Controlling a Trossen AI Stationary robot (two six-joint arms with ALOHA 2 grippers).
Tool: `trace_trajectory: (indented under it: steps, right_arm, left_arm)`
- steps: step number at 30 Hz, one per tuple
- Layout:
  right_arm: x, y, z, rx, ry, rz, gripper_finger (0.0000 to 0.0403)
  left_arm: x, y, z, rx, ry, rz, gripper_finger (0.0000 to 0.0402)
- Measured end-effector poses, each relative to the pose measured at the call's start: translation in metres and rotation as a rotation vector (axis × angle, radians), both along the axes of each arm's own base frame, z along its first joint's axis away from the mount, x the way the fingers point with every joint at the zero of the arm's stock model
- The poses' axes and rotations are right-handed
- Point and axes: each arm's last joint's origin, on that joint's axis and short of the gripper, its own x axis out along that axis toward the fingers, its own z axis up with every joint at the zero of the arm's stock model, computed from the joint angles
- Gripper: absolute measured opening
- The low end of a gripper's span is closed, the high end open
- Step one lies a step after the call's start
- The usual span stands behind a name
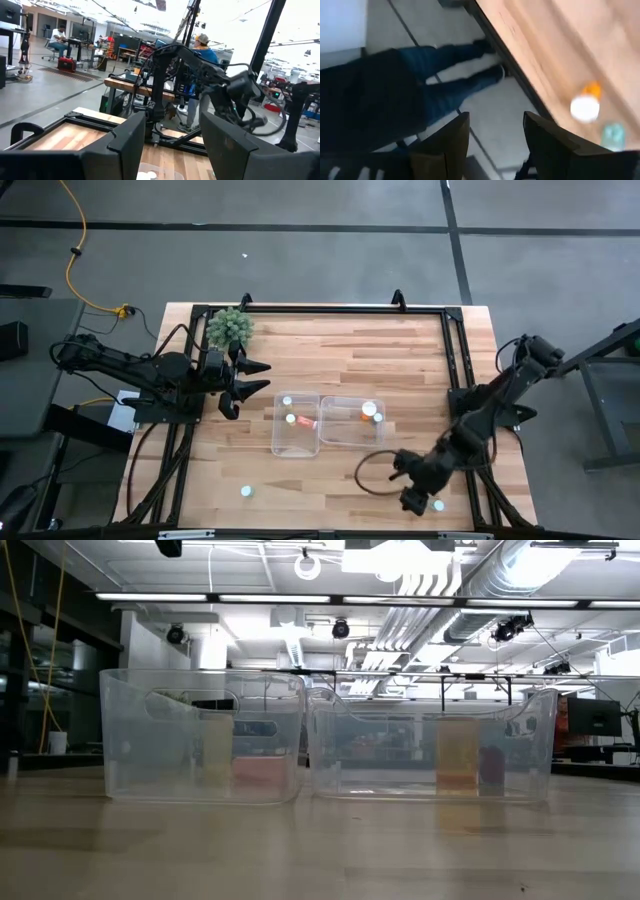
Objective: Pick and place medicine bottles into bin by pill shape (circle, oval)
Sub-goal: Put the small orange pill bottle into the left transparent bin
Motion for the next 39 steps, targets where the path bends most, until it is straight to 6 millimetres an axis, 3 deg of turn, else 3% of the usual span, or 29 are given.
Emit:
trace_trajectory:
  steps: [8,14,18,27,39]
  right_arm:
    - [-0.015,0.033,-0.024,-0.015,0.212,-0.056,0.0179]
    - [-0.006,0.039,-0.002,-0.238,0.306,-0.099,0.0179]
    - [0.001,0.046,0.002,-0.399,0.352,-0.143,0.0179]
    - [0.014,0.066,-0.035,-0.41,0.47,-0.165,0.0179]
    - [0.029,0.065,-0.064,-0.454,0.579,-0.234,0.0179]
  left_arm:
    - [0.0,0.0,0.0,0.0,0.0,-0.001,0.0179]
    - [0.0,0.0,0.0,0.0,0.0,0.0,0.0179]
    - [0.0,0.0,0.0,0.0,0.001,0.001,0.0179]
    - [0.0,0.0,0.0,0.0,0.001,0.0,0.0179]
    - [0.0,0.0,0.0,-0.001,0.0,-0.001,0.0179]
